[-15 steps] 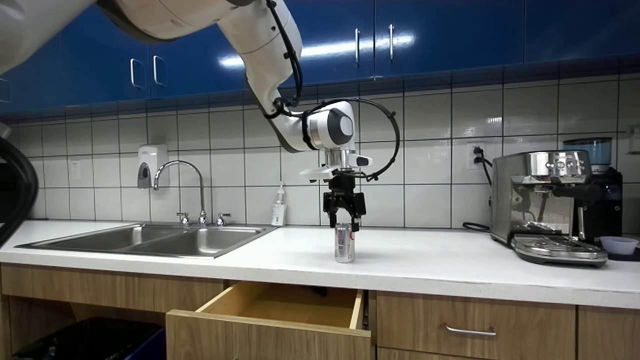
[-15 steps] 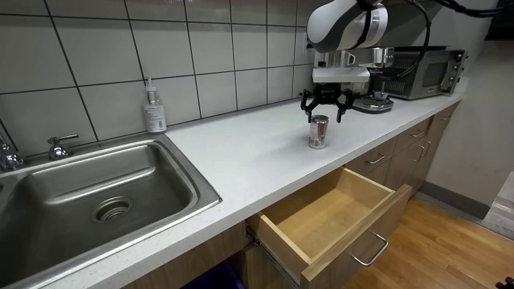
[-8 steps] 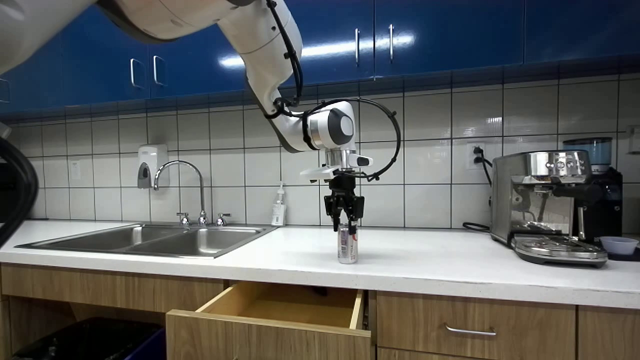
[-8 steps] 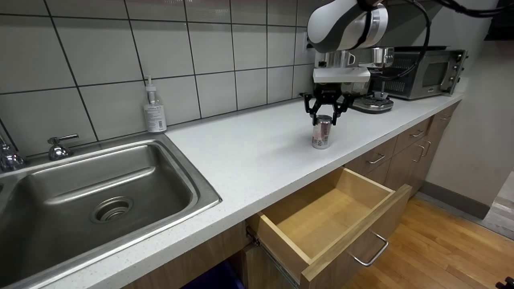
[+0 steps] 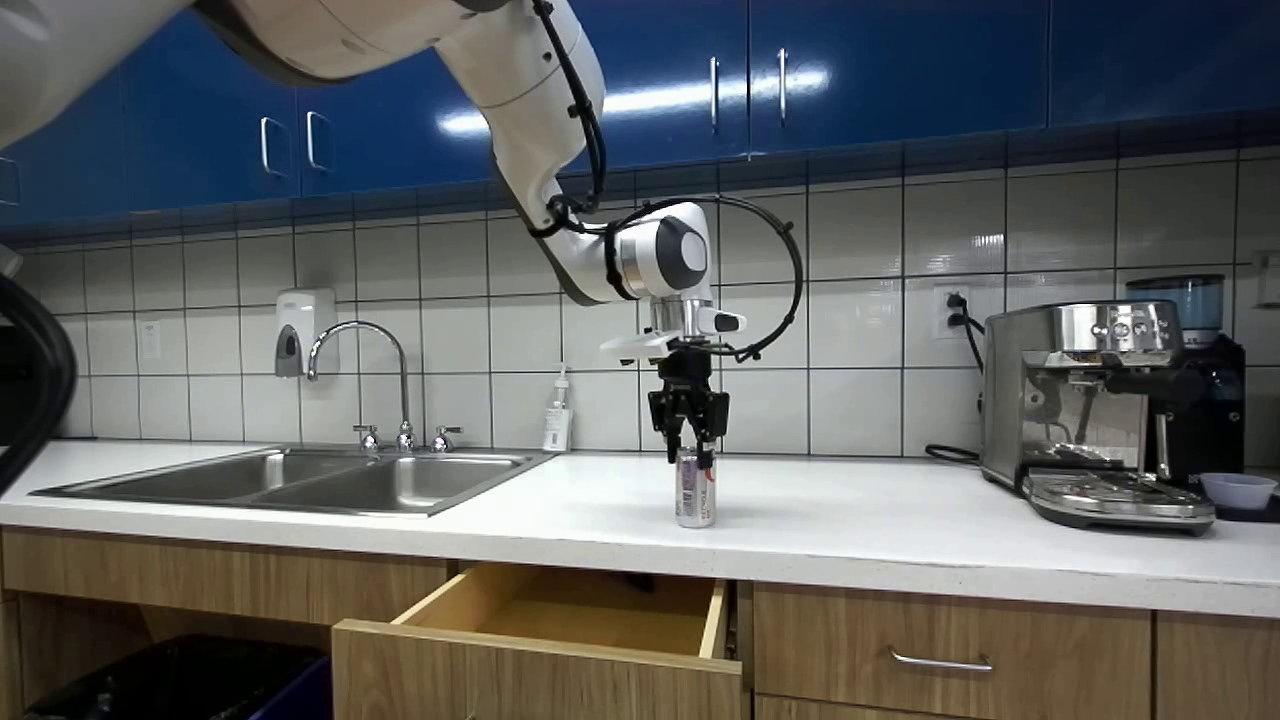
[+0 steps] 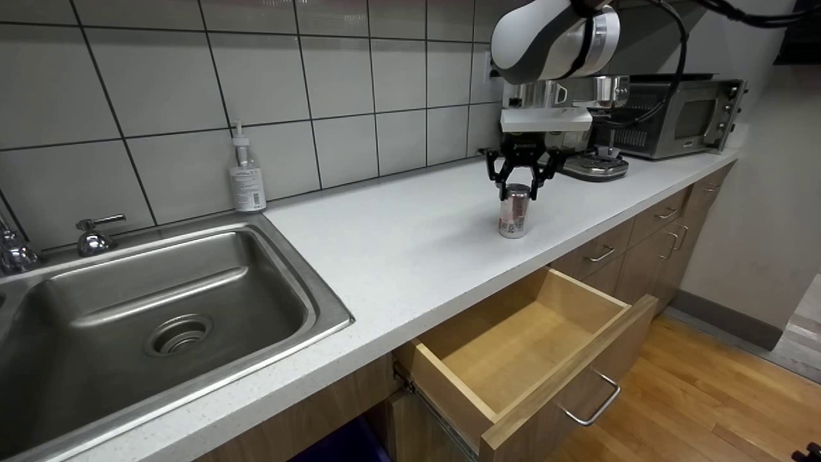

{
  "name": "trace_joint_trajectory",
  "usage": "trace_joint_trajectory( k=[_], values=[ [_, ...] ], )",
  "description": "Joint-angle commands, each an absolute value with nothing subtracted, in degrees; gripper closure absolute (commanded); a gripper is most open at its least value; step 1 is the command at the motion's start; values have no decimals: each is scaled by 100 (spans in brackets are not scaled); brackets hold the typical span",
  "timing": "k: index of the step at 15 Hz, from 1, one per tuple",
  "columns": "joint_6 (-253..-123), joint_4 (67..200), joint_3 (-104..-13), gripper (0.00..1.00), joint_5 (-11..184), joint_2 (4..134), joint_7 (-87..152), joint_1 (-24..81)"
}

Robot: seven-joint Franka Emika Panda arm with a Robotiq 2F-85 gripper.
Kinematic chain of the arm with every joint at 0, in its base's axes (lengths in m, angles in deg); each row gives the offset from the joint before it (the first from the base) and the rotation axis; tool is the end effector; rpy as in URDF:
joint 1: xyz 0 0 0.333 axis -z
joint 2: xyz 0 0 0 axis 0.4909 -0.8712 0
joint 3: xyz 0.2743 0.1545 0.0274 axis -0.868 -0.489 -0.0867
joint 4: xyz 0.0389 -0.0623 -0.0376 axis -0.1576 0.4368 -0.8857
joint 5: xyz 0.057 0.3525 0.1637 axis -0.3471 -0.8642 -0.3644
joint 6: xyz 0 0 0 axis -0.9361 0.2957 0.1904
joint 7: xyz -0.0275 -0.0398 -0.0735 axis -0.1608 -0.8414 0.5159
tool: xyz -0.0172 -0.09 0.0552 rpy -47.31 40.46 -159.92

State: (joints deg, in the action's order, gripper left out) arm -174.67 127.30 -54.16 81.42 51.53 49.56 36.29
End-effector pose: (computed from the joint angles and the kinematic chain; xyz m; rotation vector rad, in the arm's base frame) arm 0.6870 -0.1706 0.3300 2.9378 -0.9787 0.0498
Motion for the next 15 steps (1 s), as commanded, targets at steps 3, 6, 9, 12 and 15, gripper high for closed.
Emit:
trace_joint_trajectory(
  k=[3, 6, 9, 12, 15],
  values=[
    [-17500, 12979, -5454, 63, 8188, 5448, 4532, 3583],
    [-17542, 13145, -5472, 63, 8231, 5556, 4376, 3523],
    [-17597, 13339, -5485, 63, 8257, 5689, 4264, 3460],
    [-17688, 13624, -5498, 63, 8297, 5885, 4166, 3394],
    [-17797, 13927, -5512, 63, 8329, 6106, 4066, 3333]
  ],
)
